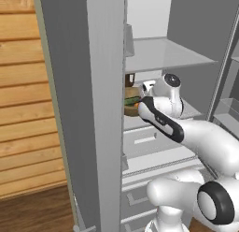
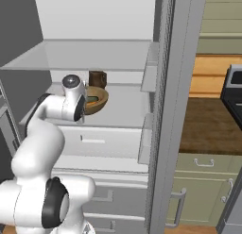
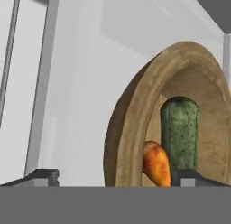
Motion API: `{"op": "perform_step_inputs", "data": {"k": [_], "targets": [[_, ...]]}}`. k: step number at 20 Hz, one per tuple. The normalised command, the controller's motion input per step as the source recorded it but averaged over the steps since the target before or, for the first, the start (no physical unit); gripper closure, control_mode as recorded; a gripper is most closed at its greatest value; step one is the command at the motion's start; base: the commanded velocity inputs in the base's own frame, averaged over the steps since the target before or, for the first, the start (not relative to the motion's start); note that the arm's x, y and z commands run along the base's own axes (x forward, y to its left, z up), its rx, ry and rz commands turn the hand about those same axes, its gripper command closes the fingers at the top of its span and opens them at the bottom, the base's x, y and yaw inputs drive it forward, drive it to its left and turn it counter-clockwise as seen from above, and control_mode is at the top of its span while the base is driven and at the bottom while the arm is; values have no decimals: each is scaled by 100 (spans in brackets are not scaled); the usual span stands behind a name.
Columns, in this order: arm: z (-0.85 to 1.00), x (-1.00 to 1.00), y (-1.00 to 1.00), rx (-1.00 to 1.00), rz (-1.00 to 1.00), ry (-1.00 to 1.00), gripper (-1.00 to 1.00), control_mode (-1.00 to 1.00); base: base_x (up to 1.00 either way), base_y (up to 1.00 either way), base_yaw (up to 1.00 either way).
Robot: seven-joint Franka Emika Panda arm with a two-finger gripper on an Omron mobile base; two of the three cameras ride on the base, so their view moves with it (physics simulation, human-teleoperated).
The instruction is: Pick the chicken drumstick and cucumber from their plates and place them in the bowl. Then put the bowl in the fridge.
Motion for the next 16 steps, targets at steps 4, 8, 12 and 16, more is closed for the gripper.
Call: {"op": "perform_step_inputs", "data": {"k": [4, 8, 12, 16], "targets": [[53, -62, 0, 0, 0, -6, -100, -100, 0, 0, 0], [7, -97, 0, 0, 0, 0, -100, -100, 0, 0, 0], [0, -100, -4, 0, 0, -1, -100, -100, 0, 0, 0], [0, -100, -15, 0, 0, -4, -100, -100, 0, 0, 0]]}}
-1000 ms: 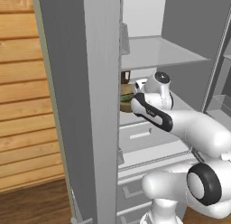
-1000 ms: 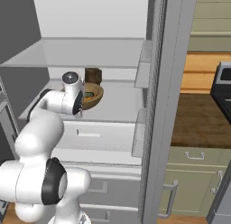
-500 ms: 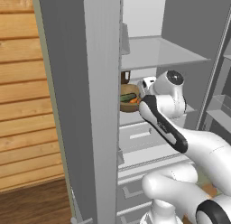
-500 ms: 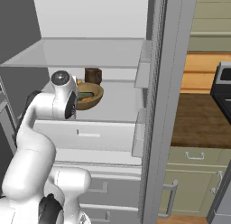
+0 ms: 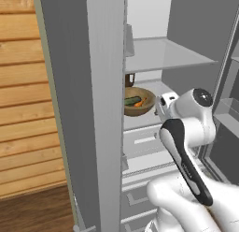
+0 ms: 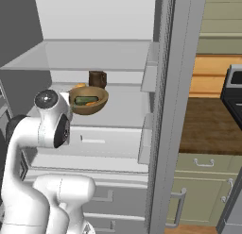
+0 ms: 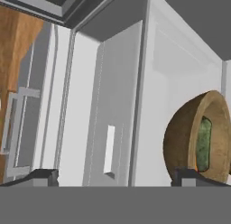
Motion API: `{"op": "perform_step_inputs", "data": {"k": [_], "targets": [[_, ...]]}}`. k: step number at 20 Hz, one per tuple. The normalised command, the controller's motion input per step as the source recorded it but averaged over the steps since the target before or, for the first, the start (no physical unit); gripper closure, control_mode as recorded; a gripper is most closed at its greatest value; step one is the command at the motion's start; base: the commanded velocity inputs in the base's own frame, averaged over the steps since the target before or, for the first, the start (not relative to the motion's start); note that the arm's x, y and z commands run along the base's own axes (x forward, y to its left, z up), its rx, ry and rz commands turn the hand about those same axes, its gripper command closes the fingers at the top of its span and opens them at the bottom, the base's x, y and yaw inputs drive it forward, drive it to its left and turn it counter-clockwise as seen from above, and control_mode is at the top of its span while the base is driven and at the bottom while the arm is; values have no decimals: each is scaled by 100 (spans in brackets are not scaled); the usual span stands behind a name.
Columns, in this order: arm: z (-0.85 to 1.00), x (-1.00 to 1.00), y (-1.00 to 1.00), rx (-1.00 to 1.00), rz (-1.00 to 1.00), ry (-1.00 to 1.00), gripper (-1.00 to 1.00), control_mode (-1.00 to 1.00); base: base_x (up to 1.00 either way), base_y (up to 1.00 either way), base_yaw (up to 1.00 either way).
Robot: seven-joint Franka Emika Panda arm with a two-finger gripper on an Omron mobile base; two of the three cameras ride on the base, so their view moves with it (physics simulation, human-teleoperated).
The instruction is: Pick the chicken drumstick and cucumber from their plates and place them in the bowl. Then put the bowl in the fridge.
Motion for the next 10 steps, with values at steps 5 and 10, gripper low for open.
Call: {"op": "perform_step_inputs", "data": {"k": [5, 10], "targets": [[3, -100, -22, 0, -3, -3, -100, -100, 0, 0, 0], [13, -100, -26, 0, -3, -10, -100, -100, 0, 0, 0]]}}
